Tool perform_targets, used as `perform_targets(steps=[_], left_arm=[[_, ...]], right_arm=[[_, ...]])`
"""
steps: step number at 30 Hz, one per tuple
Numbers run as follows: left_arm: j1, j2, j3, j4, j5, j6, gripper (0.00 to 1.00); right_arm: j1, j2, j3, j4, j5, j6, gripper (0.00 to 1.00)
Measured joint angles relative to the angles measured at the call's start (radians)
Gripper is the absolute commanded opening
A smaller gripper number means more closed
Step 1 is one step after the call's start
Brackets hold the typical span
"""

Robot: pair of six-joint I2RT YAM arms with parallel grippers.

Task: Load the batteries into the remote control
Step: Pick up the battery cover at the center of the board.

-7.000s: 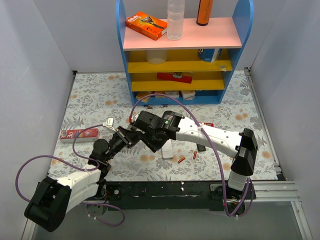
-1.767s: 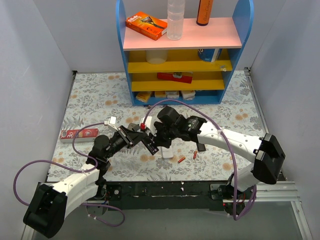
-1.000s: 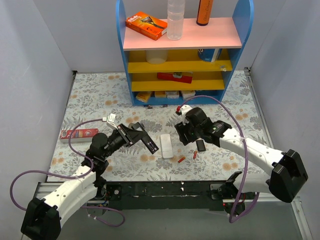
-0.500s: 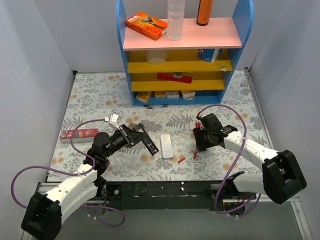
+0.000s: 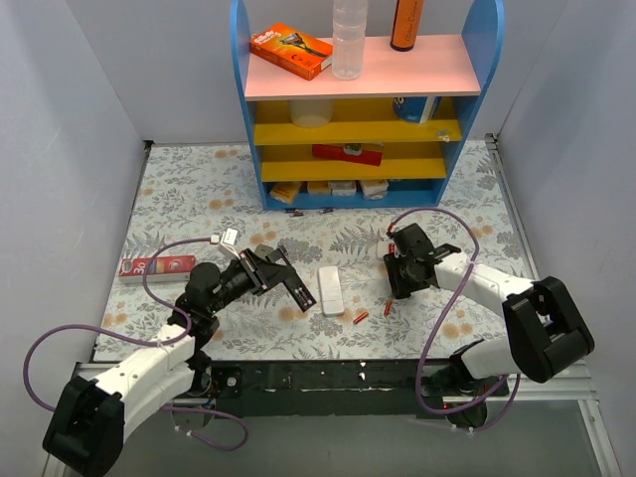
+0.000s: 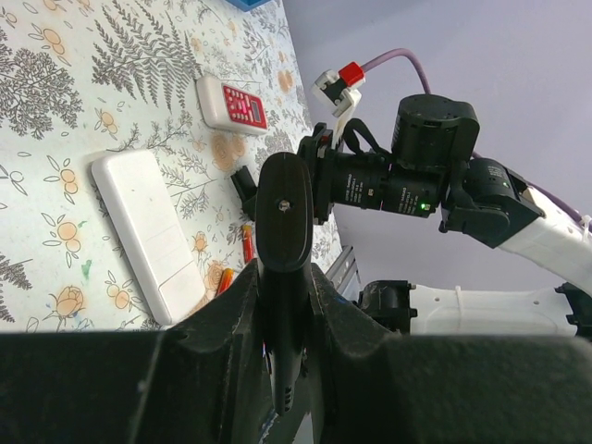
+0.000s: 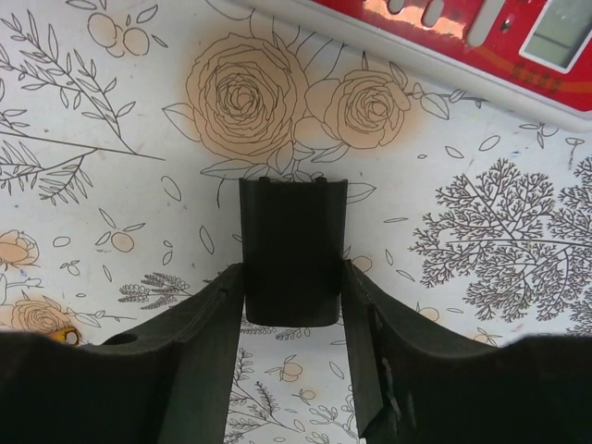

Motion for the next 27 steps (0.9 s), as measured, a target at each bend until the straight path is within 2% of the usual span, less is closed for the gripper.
perform_targets(steps=[4,7,12,17,20,27], left_arm=[[0.000,0.016,-0.002,0.009,0.002,-0.005,0.00],[0.000,0.025,-0.003,0.021,0.004,-0.015,0.00],[0.000,0.038,-0.007,0.045,0.006,-0.039,0.00],[0.000,0.066,-0.018,0.085,0.004,-0.071,0.00],[0.000,0.098,-0.023,0.108,0.000,-0.096,0.00],[0.000,0.132,-0.039,0.142,-0.016,-0.140,0.00]], right_arm=[[0.000,0.021,0.017,0.000,0.011,-0.002,0.38],[0.000,0.022,0.018,0.000,0.010,-0.003,0.34],[0.000,0.005,0.023,-0.017,-0.020,-0.012,0.32],[0.024,-0.089,0.073,-0.060,-0.074,-0.027,0.30],[0.074,-0.133,0.131,-0.063,-0.090,-0.029,0.30],[0.289,-0.156,0.299,-0.064,-0.102,-0.009,0.30]])
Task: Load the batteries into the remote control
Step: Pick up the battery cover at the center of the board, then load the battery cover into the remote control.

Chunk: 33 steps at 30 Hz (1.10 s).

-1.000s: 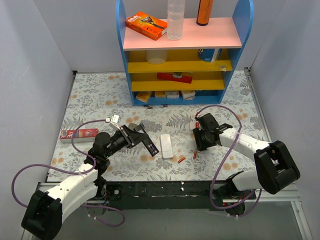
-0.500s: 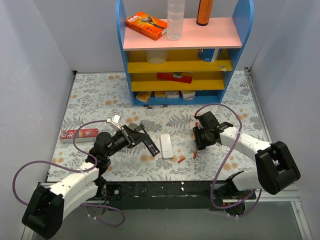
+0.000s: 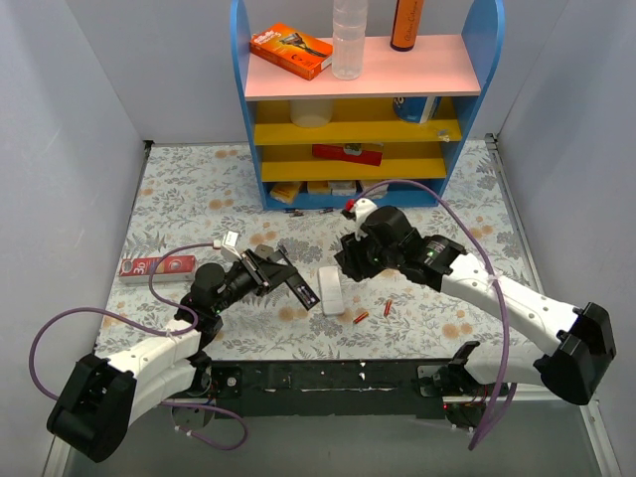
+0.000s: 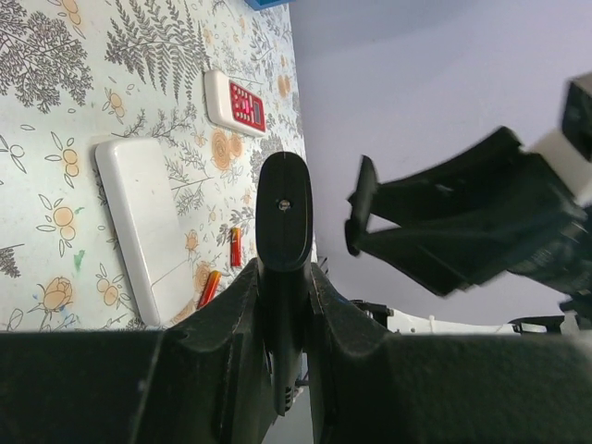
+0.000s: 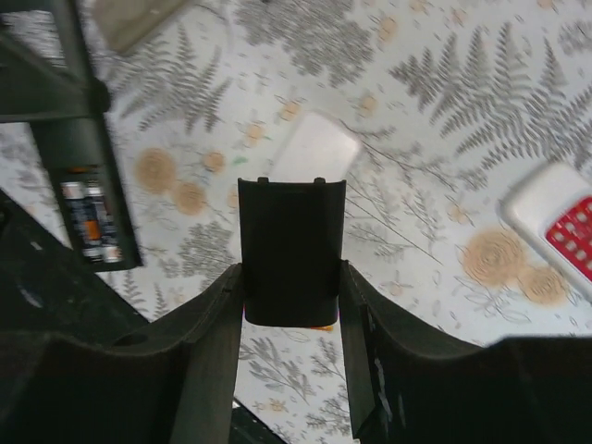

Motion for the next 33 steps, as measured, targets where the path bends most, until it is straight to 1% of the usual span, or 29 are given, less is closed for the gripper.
perform_targets(steps=[5,13,22,33], left_arm=[[0.000,0.000,0.000,0.003,-0.026,-0.003,0.00],[0.000,0.000,0.000,0.009,-0.069,-0.011,0.00],[0.000,-0.006,0.000,0.032,-0.104,-0.037,0.00],[0.000,-0.019,-0.032,0.088,-0.123,-0.088,0.00]], right_arm=[[0.143,0.057,0.119,0.002,0.013,0.018,0.30],[0.264,0.204,0.251,-0.031,0.038,0.029,0.31],[0.314,0.293,0.303,-0.105,0.061,0.029,0.32],[0.323,0.309,0.315,-0.134,0.077,0.029,0.34]])
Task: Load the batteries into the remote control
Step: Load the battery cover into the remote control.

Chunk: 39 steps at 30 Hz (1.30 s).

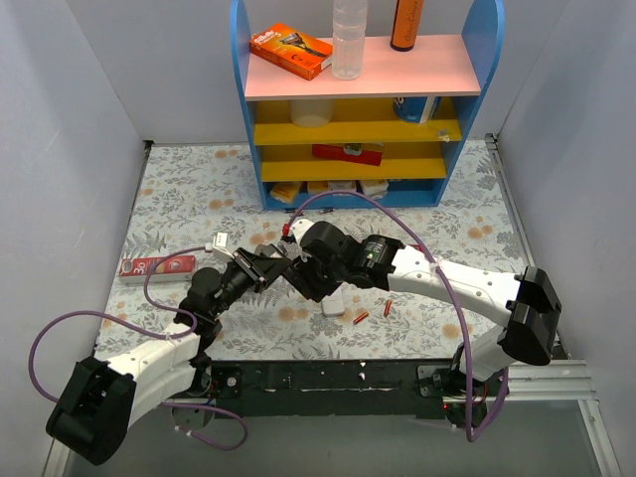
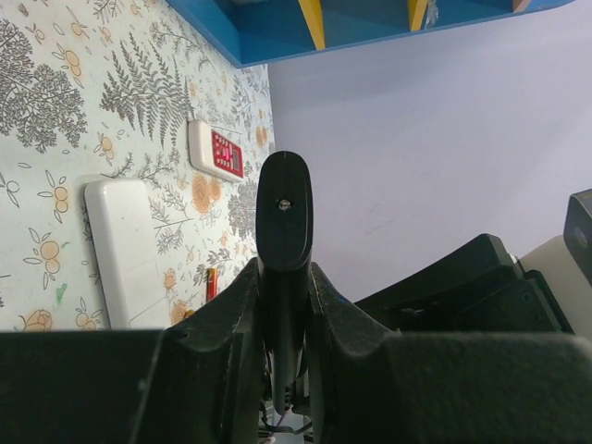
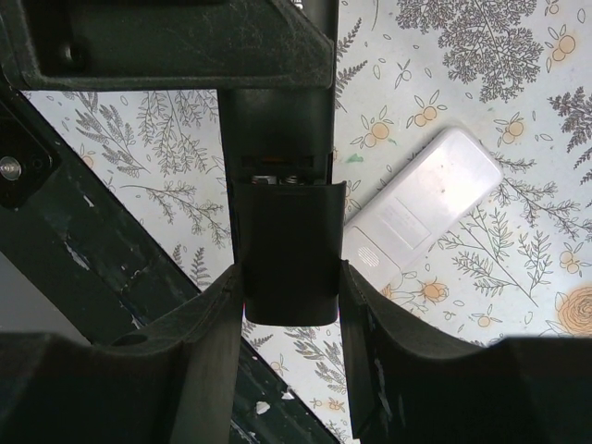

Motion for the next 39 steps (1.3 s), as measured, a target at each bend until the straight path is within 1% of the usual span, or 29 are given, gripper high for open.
perform_targets(steps=[20,30,39], left_arm=[[0.000,0.000,-0.016,0.096,0.001,-0.031,0.00],[0.000,0.000,-0.020,0.099,0.001,-0.024,0.00],[0.000,0.000,-0.022,0.100,0.001,-0.025,0.00]], right_arm=[[0.011,0.002,0.032,0.000,0.020,0.000,0.39],[0.011,0.027,0.058,-0.019,0.024,-0.001,0.44],[0.011,0.040,0.079,-0.044,0.023,-0.007,0.45]])
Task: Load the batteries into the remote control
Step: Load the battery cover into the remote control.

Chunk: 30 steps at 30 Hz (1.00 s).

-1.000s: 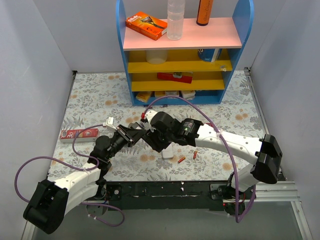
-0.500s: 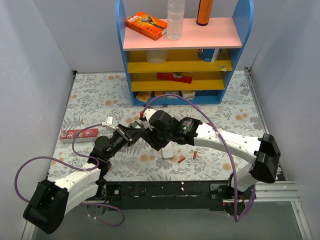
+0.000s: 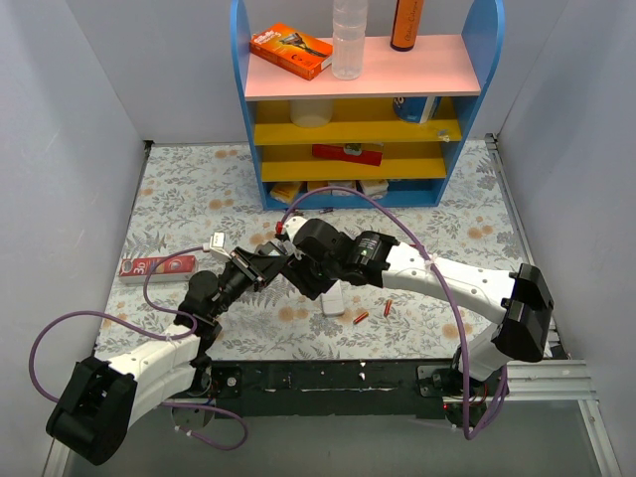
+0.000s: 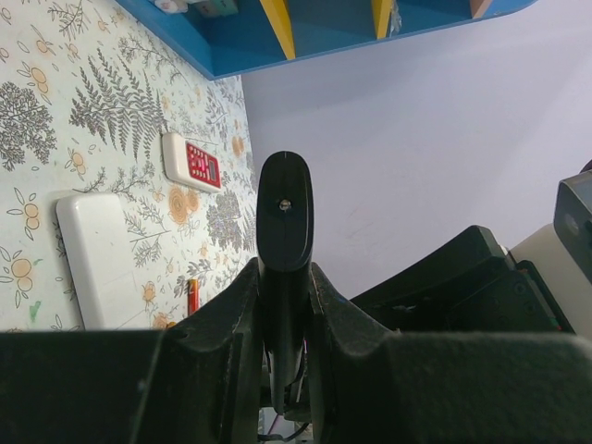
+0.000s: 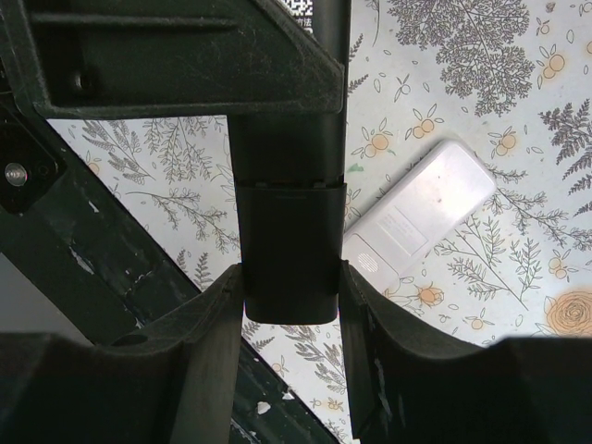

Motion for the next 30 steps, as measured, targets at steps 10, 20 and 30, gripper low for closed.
perform_targets(steps=[10,20,30], left_arm=[[0.000,-0.004,-0.009,0.007,0.000,-0.003,0.00],[0.000,-0.007,-0.011,0.007,0.000,-0.003,0.00],[0.000,-0.009,-0.014,0.008,-0.001,-0.003,0.00]], right_arm=[[0.003,0.006,0.008,-0.010,-0.002,-0.003,0.46],[0.005,0.006,0.010,-0.016,-0.002,-0.002,0.48],[0.005,0.006,0.011,-0.026,-0.003,-0.002,0.50]])
